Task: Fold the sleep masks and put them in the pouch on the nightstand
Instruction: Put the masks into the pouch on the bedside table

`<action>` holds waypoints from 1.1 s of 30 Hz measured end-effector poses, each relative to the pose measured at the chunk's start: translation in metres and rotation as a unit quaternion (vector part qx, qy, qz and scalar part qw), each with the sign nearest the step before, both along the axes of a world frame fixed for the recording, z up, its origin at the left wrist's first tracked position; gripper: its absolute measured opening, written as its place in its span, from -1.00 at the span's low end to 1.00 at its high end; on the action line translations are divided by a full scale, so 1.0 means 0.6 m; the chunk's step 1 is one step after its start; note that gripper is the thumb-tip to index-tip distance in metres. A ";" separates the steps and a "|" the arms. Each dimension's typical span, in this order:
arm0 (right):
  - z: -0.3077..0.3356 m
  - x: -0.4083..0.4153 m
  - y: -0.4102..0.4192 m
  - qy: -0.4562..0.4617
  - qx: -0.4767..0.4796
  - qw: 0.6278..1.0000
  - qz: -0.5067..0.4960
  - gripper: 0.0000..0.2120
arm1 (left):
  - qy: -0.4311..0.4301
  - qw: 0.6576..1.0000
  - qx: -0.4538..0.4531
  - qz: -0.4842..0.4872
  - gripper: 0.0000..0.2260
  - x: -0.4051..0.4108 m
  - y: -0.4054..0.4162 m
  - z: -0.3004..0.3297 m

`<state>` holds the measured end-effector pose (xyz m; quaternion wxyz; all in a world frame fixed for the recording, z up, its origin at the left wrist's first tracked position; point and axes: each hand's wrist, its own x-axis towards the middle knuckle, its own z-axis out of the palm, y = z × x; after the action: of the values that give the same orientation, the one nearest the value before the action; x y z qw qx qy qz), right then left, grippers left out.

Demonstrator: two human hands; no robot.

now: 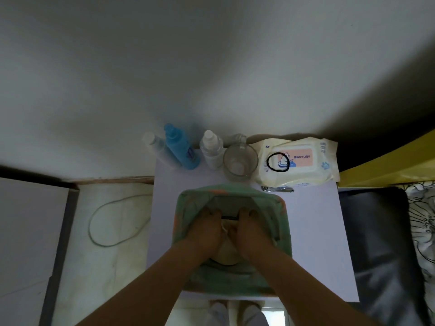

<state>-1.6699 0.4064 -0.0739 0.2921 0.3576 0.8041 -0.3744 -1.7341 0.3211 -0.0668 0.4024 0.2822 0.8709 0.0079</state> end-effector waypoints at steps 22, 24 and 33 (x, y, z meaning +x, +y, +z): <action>0.188 0.027 -0.005 0.036 0.081 0.994 0.063 -0.75 | -0.015 0.992 0.115 -0.058 -0.76 -0.016 -0.031 0.178; 0.216 0.033 -0.006 0.031 0.090 0.993 0.063 -0.76 | -0.007 0.992 0.111 -0.066 -0.77 -0.019 -0.034 0.208; 0.324 0.058 -0.018 0.042 0.141 0.986 0.075 -0.89 | 0.015 0.986 0.128 -0.109 -0.84 -0.017 -0.058 0.330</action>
<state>-1.6348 0.3956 0.1206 0.2322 0.3182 0.8849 -0.2484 -1.7443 0.2861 0.1309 0.3484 0.4249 0.8324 0.0715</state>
